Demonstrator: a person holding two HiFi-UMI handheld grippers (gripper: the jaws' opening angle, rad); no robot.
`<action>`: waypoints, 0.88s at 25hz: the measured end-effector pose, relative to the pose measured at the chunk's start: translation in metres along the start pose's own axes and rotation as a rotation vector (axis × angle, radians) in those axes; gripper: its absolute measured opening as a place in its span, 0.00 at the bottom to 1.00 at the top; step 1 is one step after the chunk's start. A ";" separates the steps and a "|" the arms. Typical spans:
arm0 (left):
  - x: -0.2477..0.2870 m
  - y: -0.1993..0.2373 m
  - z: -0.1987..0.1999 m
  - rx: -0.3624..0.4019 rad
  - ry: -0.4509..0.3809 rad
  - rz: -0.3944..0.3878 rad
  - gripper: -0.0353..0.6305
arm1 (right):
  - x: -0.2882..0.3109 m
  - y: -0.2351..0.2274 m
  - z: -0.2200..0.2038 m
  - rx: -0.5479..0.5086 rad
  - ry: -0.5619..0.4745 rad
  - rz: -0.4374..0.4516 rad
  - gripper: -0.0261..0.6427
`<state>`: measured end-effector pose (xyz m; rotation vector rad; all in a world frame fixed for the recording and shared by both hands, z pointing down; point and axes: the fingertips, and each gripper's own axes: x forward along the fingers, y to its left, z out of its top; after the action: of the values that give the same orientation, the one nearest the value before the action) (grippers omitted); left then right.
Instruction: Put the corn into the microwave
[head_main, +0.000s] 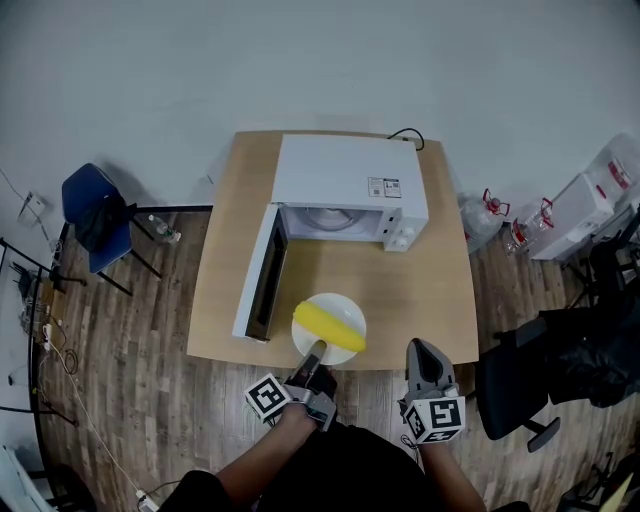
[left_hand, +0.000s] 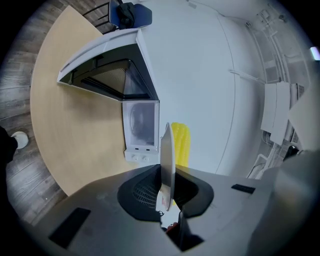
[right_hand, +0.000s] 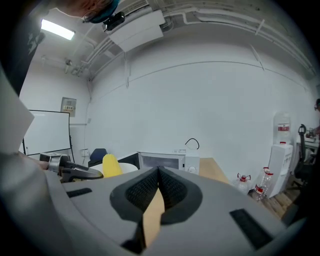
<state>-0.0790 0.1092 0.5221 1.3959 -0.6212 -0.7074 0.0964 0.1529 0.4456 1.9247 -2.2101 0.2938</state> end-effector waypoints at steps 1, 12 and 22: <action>0.005 0.000 0.003 -0.001 0.011 -0.004 0.10 | 0.007 0.000 0.002 -0.003 0.001 -0.004 0.13; 0.048 0.007 0.029 -0.023 0.132 0.000 0.10 | 0.070 0.010 0.011 -0.005 0.027 -0.040 0.13; 0.077 0.024 0.054 -0.041 0.091 0.019 0.10 | 0.097 0.011 0.008 -0.009 0.045 -0.017 0.13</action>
<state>-0.0677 0.0166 0.5486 1.3743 -0.5452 -0.6350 0.0721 0.0597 0.4640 1.9117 -2.1618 0.3212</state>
